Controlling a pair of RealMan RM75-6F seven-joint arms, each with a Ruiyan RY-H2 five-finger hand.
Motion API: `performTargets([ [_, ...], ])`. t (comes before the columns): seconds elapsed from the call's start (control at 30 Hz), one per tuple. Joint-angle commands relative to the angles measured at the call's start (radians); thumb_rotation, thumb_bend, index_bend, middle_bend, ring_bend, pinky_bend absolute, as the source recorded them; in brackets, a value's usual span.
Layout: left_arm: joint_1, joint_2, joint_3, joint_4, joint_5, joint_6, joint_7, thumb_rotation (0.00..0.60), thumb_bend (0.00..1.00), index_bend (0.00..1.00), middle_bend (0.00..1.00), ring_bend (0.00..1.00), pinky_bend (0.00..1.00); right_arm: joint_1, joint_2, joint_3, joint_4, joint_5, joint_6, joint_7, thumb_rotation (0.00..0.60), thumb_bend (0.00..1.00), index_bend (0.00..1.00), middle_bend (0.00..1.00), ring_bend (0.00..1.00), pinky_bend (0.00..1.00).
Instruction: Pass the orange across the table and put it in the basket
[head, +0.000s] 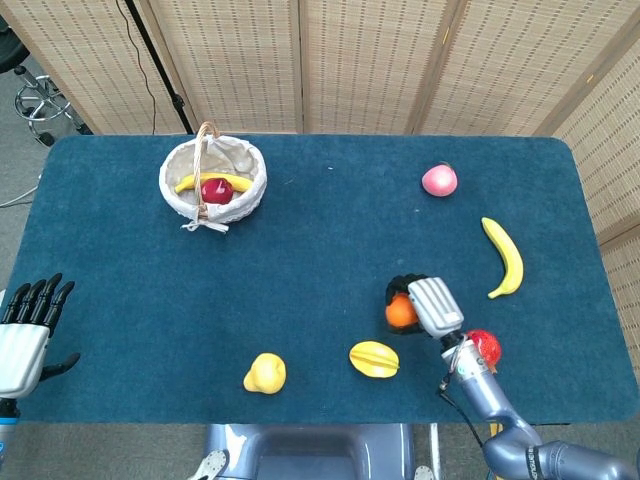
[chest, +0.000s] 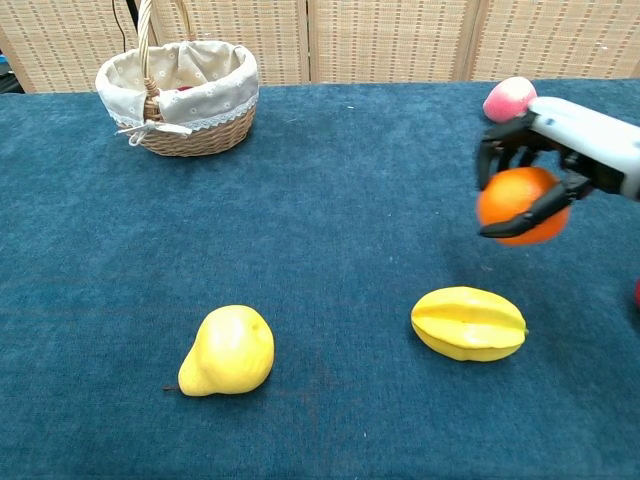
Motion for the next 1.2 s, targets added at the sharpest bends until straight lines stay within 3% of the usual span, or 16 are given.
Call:
performTargets([
  [0.03, -0.001, -0.001, 0.001, 0.002, 0.001, -0.002, 0.001, 0.600, 0.00, 0.00, 0.00, 0.00, 0.06, 0.066, -0.058, 0.041, 0.011, 0.036, -0.062, -0.055, 0.600, 0.24, 0.81, 0.63, 0.64, 0.73],
  [0.3, -0.003, -0.006, 0.001, 0.010, -0.005, -0.010, 0.004, 0.600, 0.00, 0.00, 0.00, 0.00, 0.06, 0.229, -0.240, 0.154, 0.194, 0.152, -0.196, -0.097, 0.600, 0.24, 0.82, 0.63, 0.64, 0.73],
  [0.53, -0.007, -0.012, 0.005, 0.022, -0.012, -0.027, -0.003, 0.600, 0.00, 0.00, 0.00, 0.00, 0.06, 0.370, -0.397, 0.242, 0.459, 0.244, -0.314, -0.030, 0.600, 0.24, 0.82, 0.63, 0.64, 0.73],
  [0.83, -0.009, -0.016, 0.007, 0.036, -0.026, -0.044, -0.011, 0.600, 0.00, 0.00, 0.00, 0.00, 0.06, 0.488, -0.559, 0.351, 0.731, 0.261, -0.250, 0.145, 0.600, 0.24, 0.82, 0.63, 0.63, 0.73],
  [0.97, -0.008, -0.015, 0.007, 0.035, -0.026, -0.041, -0.012, 0.600, 0.00, 0.00, 0.00, 0.00, 0.06, 0.527, -0.614, 0.371, 0.838, 0.271, -0.244, 0.203, 0.600, 0.24, 0.82, 0.64, 0.62, 0.72],
  [1.1, -0.008, -0.015, 0.006, 0.035, -0.027, -0.042, -0.012, 0.600, 0.00, 0.00, 0.00, 0.00, 0.06, 0.545, -0.646, 0.355, 0.889, 0.262, -0.249, 0.224, 0.600, 0.24, 0.81, 0.63, 0.61, 0.71],
  [1.2, -0.009, -0.015, 0.006, 0.035, -0.030, -0.045, -0.011, 0.600, 0.00, 0.00, 0.00, 0.00, 0.06, 0.551, -0.664, 0.338, 0.905, 0.250, -0.252, 0.243, 0.600, 0.24, 0.77, 0.59, 0.56, 0.64],
])
